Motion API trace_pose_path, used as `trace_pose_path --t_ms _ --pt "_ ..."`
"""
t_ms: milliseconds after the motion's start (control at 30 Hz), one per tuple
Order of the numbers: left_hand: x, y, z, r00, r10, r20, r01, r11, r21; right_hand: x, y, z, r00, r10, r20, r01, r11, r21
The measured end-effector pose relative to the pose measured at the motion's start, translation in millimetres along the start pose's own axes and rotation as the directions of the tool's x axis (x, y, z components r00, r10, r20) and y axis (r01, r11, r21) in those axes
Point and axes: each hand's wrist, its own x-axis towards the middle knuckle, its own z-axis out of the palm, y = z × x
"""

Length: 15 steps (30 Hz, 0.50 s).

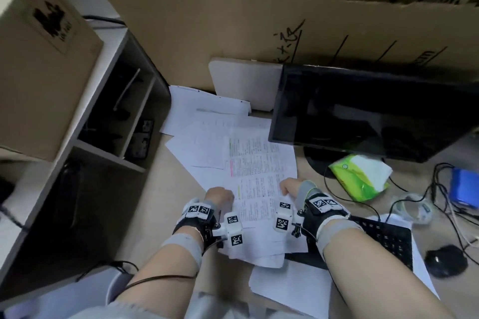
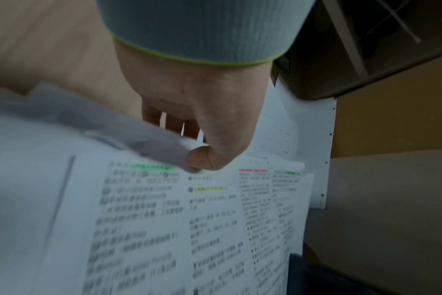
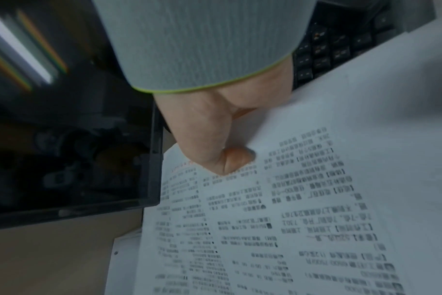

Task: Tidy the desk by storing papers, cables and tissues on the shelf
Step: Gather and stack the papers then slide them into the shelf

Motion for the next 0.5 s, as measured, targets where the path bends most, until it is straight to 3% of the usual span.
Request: trace_pose_path --t_ms 67,133,267,367,500 --pt "-23.7 -9.3 -4.8 0.998 -0.030 -0.048 0.017 0.969 -0.245 -12.4 0.4 2.0 0.998 -0.057 -0.009 0.057 0.997 -0.046" --pt "-31.0 -15.7 -7.6 0.994 -0.045 -0.095 0.005 0.923 -0.385 -9.5 -8.9 11.4 0.999 -0.040 -0.024 0.036 0.987 -0.157" --pt "-55.4 -29.1 -14.7 0.986 -0.031 -0.161 -0.070 0.811 -0.580 -18.3 -29.4 26.5 0.986 -0.169 -0.003 0.163 0.953 -0.256" --pt "-49.9 -39.1 -21.1 0.991 -0.077 -0.110 -0.025 0.697 -0.717 -23.8 -47.3 37.6 0.961 -0.273 -0.029 0.261 0.941 -0.217" --pt "28.0 -78.2 -24.4 0.994 -0.079 0.069 0.103 0.617 -0.780 -19.3 -77.0 53.0 0.922 -0.381 -0.063 0.374 0.922 -0.101"
